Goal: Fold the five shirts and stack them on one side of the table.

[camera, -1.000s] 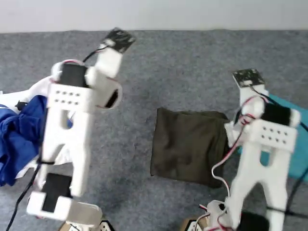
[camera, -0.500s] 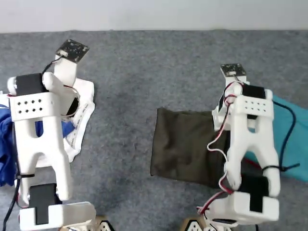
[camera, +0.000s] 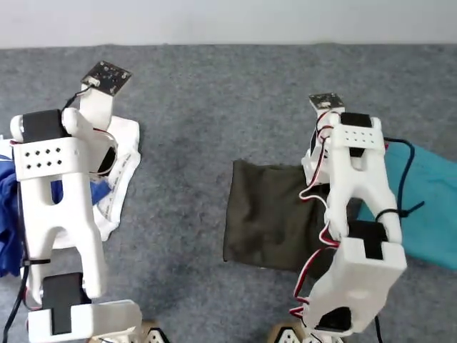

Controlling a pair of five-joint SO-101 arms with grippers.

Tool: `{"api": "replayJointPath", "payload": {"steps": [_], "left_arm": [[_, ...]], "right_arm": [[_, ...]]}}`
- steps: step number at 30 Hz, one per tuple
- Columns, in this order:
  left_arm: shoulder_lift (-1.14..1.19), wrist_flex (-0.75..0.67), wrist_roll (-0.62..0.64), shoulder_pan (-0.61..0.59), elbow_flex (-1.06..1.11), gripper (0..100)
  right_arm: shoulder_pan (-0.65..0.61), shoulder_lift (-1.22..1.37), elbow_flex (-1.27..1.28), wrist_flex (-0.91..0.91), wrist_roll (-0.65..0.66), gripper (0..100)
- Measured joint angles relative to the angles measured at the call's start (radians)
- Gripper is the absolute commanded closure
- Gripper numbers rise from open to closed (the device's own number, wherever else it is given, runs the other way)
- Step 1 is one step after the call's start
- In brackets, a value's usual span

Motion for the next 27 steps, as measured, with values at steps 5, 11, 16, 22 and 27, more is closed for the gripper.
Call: {"api": "replayJointPath", "payload": {"steps": [5,11,16,22,27], "left_arm": [[0.0,0.0,-0.002,0.0,0.0,99],[0.0,0.0,-0.003,0.0,0.0,99],[0.0,0.0,-0.003,0.0,0.0,99],[0.0,0.0,-0.003,0.0,0.0,99],[0.0,0.0,-0.003,0.0,0.0,99]], "right_arm": [[0.0,0.034,-0.029,0.0,0.0,98.5],[0.032,0.034,-0.106,0.0,0.043,98.8],[0.034,0.034,-0.201,-0.008,0.14,98.8],[0.038,0.054,-0.222,-0.081,0.207,98.8],[0.038,0.129,-0.222,-0.091,0.23,94.3]]}}
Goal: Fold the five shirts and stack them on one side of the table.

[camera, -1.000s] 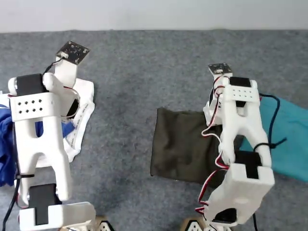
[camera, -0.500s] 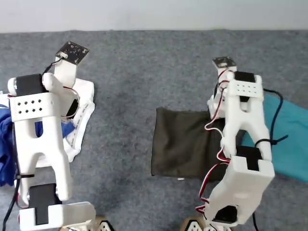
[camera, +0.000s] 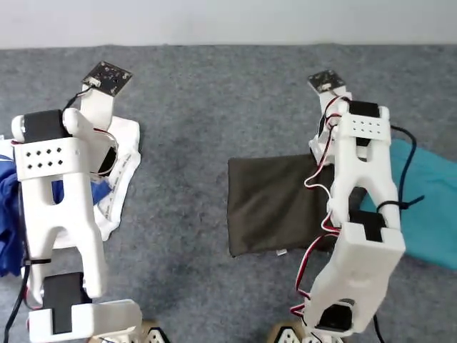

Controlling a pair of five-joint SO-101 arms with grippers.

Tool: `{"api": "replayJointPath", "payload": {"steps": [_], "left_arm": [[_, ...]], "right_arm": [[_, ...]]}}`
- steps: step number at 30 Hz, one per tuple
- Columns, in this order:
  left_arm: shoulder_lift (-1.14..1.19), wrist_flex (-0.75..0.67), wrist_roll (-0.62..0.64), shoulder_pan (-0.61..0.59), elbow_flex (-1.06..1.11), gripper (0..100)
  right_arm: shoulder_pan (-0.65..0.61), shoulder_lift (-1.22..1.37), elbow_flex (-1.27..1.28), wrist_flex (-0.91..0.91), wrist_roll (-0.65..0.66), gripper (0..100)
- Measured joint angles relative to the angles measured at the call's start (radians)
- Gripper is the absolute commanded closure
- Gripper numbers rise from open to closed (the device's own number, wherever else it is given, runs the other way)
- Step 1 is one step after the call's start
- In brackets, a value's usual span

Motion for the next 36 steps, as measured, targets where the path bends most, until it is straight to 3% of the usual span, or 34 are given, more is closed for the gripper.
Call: {"api": "replayJointPath", "payload": {"steps": [4,9,18,23,31,36], "left_arm": [[0.0,0.0,0.0,0.0,0.0,99],[0.0,0.0,0.0,0.0,0.0,99],[0.0,0.0,0.0,0.0,0.035,99],[0.0,0.0,0.0,0.0,0.035,99],[0.0,0.0,0.0,0.0,0.035,99],[0.0,0.0,0.0,0.0,0.035,99]], "right_arm": [[0.0,0.0,-0.028,0.083,-0.002,82.0],[-0.035,-0.061,-0.054,0.226,-0.061,80.5],[-0.117,-0.124,-0.051,0.428,-0.078,99.1],[-0.094,-0.1,0.064,0.407,-0.078,98.8],[0.089,-0.014,0.201,0.275,0.035,98.8],[0.08,-0.017,0.17,0.336,0.041,98.3]]}}
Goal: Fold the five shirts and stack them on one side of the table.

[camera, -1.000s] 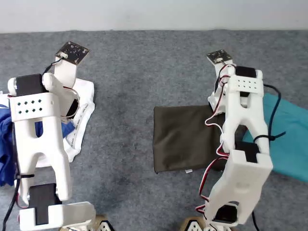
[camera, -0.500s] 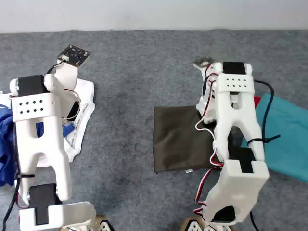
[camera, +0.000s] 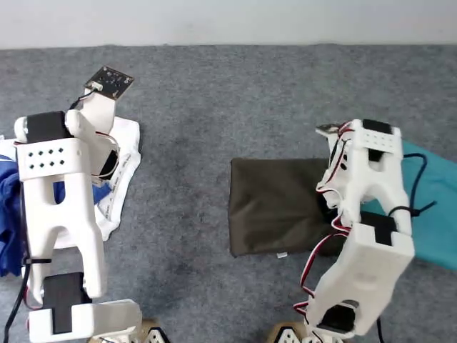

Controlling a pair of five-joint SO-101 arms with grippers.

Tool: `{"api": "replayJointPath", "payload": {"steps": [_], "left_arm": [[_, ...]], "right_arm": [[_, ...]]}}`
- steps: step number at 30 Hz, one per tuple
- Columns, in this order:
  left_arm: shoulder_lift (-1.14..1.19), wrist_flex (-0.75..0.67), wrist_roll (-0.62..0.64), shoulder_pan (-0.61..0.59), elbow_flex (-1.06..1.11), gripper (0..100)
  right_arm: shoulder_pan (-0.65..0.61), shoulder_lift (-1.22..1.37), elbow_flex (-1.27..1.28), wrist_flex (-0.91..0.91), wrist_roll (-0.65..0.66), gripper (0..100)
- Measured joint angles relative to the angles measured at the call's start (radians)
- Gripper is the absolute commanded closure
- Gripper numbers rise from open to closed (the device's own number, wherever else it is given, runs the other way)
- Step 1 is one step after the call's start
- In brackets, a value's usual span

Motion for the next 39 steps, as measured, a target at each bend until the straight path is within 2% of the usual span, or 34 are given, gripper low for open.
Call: {"api": "replayJointPath", "payload": {"steps": [2,5,7,11,23,25,28,32,36,39], "left_arm": [[0.0,0.0,0.0,0.0,0.0,99],[0.0,0.0,0.0,0.0,0.0,99],[0.0,0.0,0.0,0.0,0.0,99],[0.0,0.0,0.0,0.0,0.0,99],[0.0,0.0,0.0,0.0,0.0,99],[0.0,0.0,0.0,0.0,0.0,99],[0.0,0.0,0.0,0.0,0.0,99],[0.0,0.0,0.0,0.0,0.0,99],[0.0,0.0,0.0,0.0,0.0,99],[0.0,0.0,0.0,0.0,0.0,99]], "right_arm": [[-0.038,-0.04,-0.015,0.025,-0.012,95.7],[-0.097,-0.104,-0.029,0.034,-0.08,80.7],[-0.107,-0.117,-0.031,0.038,-0.141,74.9],[-0.103,-0.114,-0.031,0.034,-0.222,76.2],[-0.074,0.025,-0.032,-0.092,-0.284,77.2],[-0.074,0.08,-0.032,-0.12,-0.292,83.1],[-0.072,0.121,-0.051,-0.124,-0.293,98.9],[-0.071,0.126,-0.066,-0.124,-0.292,99.3],[-0.071,0.15,-0.158,-0.123,-0.184,98.9],[-0.075,0.164,-0.256,-0.124,-0.005,98.8]]}}
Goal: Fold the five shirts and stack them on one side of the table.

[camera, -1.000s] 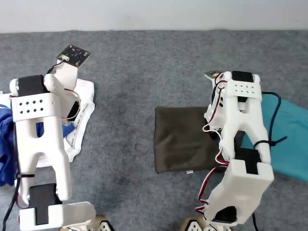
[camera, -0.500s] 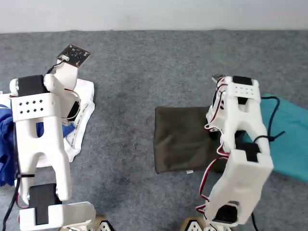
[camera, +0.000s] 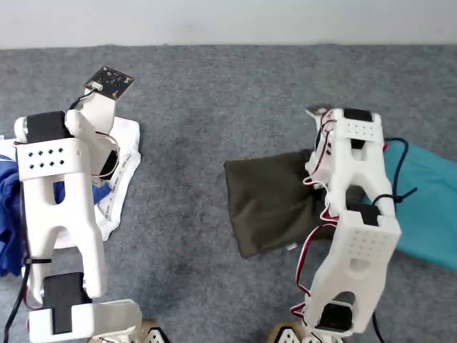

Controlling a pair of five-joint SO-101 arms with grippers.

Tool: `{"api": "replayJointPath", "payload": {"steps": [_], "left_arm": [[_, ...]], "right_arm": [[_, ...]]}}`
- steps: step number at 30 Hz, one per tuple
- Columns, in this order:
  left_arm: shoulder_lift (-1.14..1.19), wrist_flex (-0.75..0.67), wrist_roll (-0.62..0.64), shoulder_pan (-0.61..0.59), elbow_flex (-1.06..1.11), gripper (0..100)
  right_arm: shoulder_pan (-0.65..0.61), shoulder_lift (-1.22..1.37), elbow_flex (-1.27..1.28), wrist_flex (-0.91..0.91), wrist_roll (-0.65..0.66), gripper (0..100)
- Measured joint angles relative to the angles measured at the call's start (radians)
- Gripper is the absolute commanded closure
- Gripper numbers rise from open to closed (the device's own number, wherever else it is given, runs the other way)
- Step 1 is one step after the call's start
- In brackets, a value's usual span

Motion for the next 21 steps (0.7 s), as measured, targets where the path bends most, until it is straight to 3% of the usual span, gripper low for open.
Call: {"api": "replayJointPath", "payload": {"steps": [6,10,12,15,18,21], "left_arm": [[0.0,0.0,0.0,0.0,0.0,99],[0.0,0.0,0.0,0.0,0.0,99],[0.0,0.0,0.0,0.0,0.0,99],[0.0,0.0,0.0,0.0,0.0,99],[0.0,0.0,0.0,0.0,0.0,99],[0.0,0.0,0.0,0.0,0.0,99]], "right_arm": [[-0.043,0.005,-0.222,-0.034,0.45,98.9],[-0.091,0.069,-0.273,-0.098,0.612,98.7],[-0.101,0.094,-0.275,-0.114,0.631,96.9],[-0.098,0.097,-0.293,-0.114,0.615,86.5],[-0.1,0.097,-0.364,-0.075,0.537,75.7],[-0.092,0.097,-0.462,-0.011,0.433,75.1]]}}
